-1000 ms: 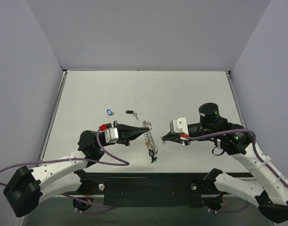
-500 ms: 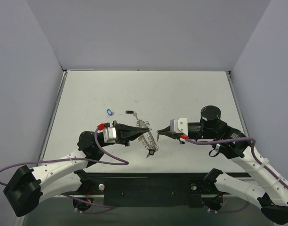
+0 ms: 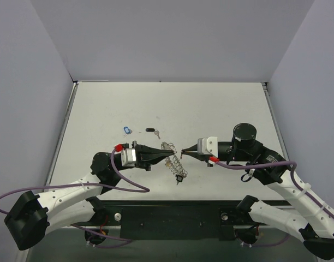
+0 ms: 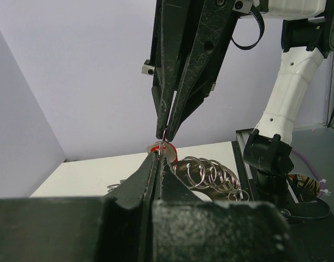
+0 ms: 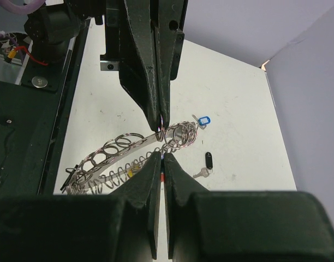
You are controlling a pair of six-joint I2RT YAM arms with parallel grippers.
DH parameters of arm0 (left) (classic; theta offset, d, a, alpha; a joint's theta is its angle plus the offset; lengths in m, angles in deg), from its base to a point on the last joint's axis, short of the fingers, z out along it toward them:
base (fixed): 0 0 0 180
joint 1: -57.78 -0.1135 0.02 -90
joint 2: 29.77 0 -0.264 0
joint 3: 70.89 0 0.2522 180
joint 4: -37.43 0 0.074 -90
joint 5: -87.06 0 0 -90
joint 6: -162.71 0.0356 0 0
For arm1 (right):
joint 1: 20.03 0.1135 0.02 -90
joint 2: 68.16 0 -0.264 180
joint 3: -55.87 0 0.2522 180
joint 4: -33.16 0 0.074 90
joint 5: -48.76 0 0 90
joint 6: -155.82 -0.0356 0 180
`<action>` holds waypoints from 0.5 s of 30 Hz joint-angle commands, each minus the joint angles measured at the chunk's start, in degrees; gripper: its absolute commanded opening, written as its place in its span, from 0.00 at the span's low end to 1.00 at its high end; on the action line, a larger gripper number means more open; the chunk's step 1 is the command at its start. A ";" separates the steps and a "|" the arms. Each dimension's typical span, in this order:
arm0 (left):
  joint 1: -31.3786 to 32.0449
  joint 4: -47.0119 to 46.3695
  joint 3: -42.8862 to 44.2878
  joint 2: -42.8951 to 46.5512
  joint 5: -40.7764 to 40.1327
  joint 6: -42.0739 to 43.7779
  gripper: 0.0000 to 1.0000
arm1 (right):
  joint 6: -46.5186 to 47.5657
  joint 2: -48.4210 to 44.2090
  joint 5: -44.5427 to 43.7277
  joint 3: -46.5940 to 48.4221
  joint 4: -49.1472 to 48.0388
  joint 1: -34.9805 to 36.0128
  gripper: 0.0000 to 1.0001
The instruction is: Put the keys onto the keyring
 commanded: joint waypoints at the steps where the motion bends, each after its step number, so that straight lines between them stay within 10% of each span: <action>1: 0.37 -2.66 1.50 0.50 0.33 0.66 0.00 | 0.14 0.25 0.73 0.30 -3.25 0.49 0.00; 15: 0.46 -2.13 1.42 0.24 -0.11 0.92 0.00 | -0.39 0.95 0.47 0.39 -4.22 1.45 0.00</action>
